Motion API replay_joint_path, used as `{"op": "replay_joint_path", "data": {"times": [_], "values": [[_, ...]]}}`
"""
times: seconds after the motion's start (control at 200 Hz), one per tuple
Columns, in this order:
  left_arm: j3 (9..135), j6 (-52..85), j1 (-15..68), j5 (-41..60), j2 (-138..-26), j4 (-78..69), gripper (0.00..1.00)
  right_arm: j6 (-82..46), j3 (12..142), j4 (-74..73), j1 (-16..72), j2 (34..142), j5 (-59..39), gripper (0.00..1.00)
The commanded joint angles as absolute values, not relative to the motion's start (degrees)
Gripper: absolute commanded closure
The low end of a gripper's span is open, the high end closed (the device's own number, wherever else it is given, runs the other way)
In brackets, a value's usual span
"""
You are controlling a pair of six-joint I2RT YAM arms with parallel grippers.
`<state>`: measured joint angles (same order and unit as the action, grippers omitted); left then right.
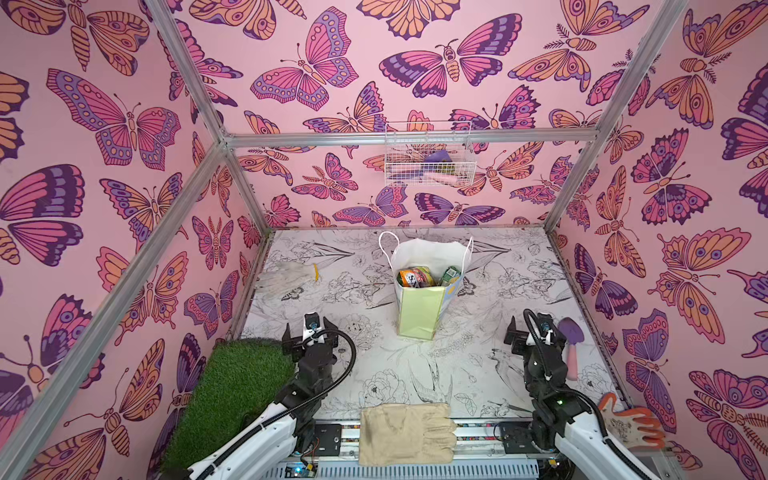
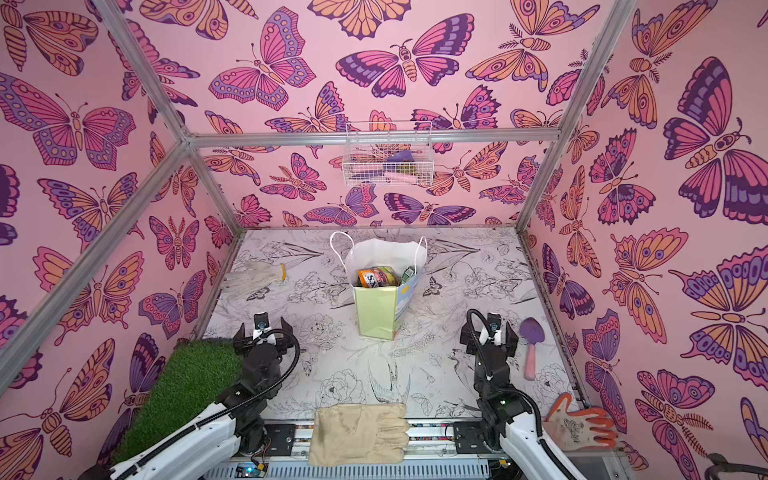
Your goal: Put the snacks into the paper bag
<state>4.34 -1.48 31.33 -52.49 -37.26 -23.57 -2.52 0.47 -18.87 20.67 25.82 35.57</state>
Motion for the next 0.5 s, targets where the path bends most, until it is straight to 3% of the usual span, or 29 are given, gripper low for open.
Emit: {"op": "replay_joint_path", "data": {"times": [0.0, 0.496], "values": [[3.24, -2.16, 30.61, -51.78, -37.85, -27.26, 0.01, -1.28, -0.09, -22.89, 20.41, 25.88, 36.16, 0.01], [2.46, -2.43, 28.57, -49.32, -42.37, -34.54, 0.01, 0.2, -1.9, -30.93, 20.36, 29.62, 34.2, 0.01]]}}
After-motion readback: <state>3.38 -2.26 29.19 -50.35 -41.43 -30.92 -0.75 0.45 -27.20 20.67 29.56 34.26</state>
